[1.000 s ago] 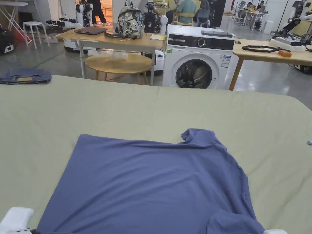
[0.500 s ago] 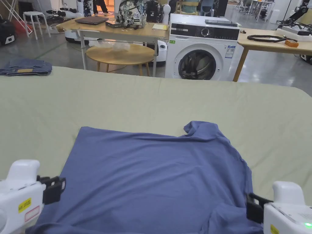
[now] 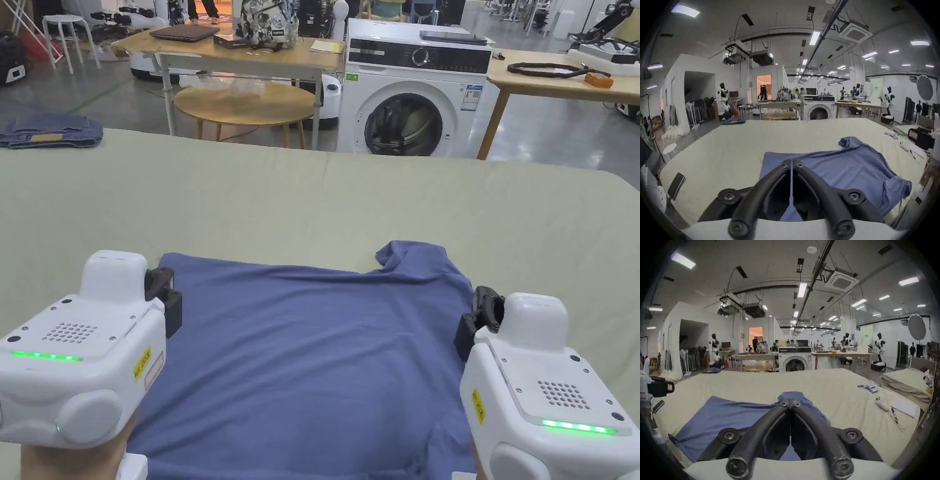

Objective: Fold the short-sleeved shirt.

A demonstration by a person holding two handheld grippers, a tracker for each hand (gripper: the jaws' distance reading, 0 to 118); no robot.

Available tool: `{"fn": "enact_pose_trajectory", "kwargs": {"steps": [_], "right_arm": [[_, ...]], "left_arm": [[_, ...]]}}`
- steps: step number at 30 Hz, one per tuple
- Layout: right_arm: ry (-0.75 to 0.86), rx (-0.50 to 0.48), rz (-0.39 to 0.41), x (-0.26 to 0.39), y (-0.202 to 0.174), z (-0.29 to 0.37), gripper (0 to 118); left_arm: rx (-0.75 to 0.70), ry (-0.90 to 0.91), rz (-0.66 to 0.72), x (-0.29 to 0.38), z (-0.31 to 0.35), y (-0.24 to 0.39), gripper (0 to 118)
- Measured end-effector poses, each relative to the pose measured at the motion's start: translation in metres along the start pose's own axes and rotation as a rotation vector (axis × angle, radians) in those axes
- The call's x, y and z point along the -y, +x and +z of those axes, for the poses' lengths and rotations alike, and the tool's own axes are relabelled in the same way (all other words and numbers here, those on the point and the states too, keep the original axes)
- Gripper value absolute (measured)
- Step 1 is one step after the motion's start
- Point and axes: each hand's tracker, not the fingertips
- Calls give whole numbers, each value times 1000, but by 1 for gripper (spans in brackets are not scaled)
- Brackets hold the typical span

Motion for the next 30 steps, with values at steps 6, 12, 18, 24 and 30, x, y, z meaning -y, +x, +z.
{"fn": "enact_pose_trajectory", "kwargs": {"steps": [6, 12, 18, 24, 30], "right_arm": [[-33, -23, 22, 4, -4, -7, 0], [-85, -40, 52, 14, -7, -12, 0], [-138, -48, 65, 27, -8, -19, 0], [-173, -43, 78, 34, -4, -21, 0], [-200, -35, 83, 41, 2, -19, 0]], "left_arm": [[9, -134, 4, -2, 6, -25, 0], [33, -403, 78, 18, 3, -81, 0], [44, -644, 196, 50, -5, -117, 21], [-12, -803, 206, 82, -12, -118, 62], [-99, -898, 141, 114, -10, -104, 63]]}}
